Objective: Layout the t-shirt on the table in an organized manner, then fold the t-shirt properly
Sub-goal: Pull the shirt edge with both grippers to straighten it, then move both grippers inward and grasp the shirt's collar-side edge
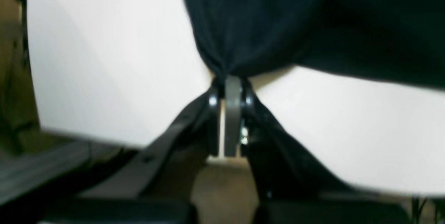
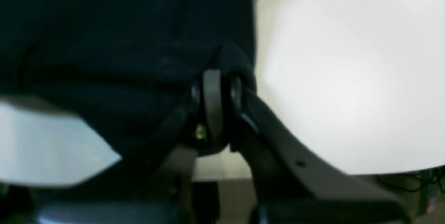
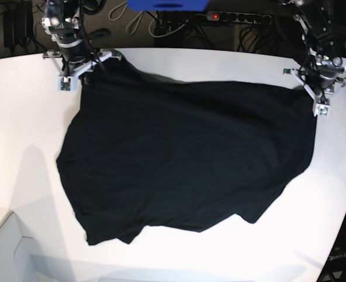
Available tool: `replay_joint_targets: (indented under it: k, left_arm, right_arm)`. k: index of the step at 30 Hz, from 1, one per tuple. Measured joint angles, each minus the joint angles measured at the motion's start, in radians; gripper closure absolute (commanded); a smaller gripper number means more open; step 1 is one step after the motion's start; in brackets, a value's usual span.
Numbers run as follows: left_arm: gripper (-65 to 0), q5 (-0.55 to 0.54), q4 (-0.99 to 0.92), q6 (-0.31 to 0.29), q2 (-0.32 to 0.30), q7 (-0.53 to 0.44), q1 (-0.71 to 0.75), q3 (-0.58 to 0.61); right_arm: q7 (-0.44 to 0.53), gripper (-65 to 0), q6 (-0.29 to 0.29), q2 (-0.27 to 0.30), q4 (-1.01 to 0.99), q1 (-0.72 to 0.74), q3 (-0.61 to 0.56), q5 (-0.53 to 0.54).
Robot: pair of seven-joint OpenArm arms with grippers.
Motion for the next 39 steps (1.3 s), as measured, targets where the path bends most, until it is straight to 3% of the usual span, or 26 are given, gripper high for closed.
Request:
replay_joint_targets:
  k: [2, 4, 6, 10, 16, 19, 26, 31, 35, 39]
  left_arm:
    - [-0.5, -0.001, 0.001, -0.029, -0.018, 0.01, 0.002, -0.001]
    - [-1.0, 0.008, 0.02, -0.122, -0.02, 0.018, 0.002, -0.008]
    - [-4.3, 0.006, 0.048, -0.114, -0.011, 0.023, 0.006, -0.009]
    - [-16.8, 0.006, 0.116, -0.115, -0.014, 0.021, 0.035, -0.01]
    - [-36.0, 0.006, 0.196, -0.114, -0.019, 0.018, 0.038, -0.01]
    - [-42.2, -0.005, 0.204, -0.115, -0.019, 0.017, 0.033, -0.045]
    - [-43.1, -0.01, 0.166, -0.114, -0.018, -0.002, -0.101, -0.066]
    - [-43.1, 0.006, -0.112, -0.119, -0.019, 0.016, -0.201, 0.048]
    - [-43.1, 0.006, -0.246, -0.113, -0.022, 0.004, -0.243, 0.103]
    - [-43.1, -0.023, -0.344, -0.108, -0.054, -0.145, -0.262, 0.135]
  right_arm:
    - [0.0, 0.0, 0.0, 0.024, -0.003, -0.002, -0.017, 0.001]
    - [0.011, -4.0, -0.001, 0.032, 0.0, -0.016, -0.018, 0.0]
    - [0.01, -10.9, 0.0, 0.033, 0.005, -0.042, -0.023, -0.001]
    - [0.011, -22.3, 0.0, 0.031, 0.006, -0.071, -0.023, -0.002]
    - [0.018, -24.6, 0.0, 0.027, 0.018, -0.109, 0.018, 0.002]
    - [0.017, -24.8, -0.001, 0.021, 0.016, -0.11, 0.071, 0.001]
    - [0.0, -24.8, 0.0, -0.031, 0.013, -0.091, 0.248, 0.002]
    - [0.003, -24.8, -0.006, -0.024, -0.033, 0.031, 0.37, -0.001]
    - [-0.001, -25.0, -0.008, -0.016, -0.078, 0.135, 0.387, 0.002]
    - [-0.014, -28.6, -0.008, 0.013, -0.135, 0.257, 0.319, 0.0]
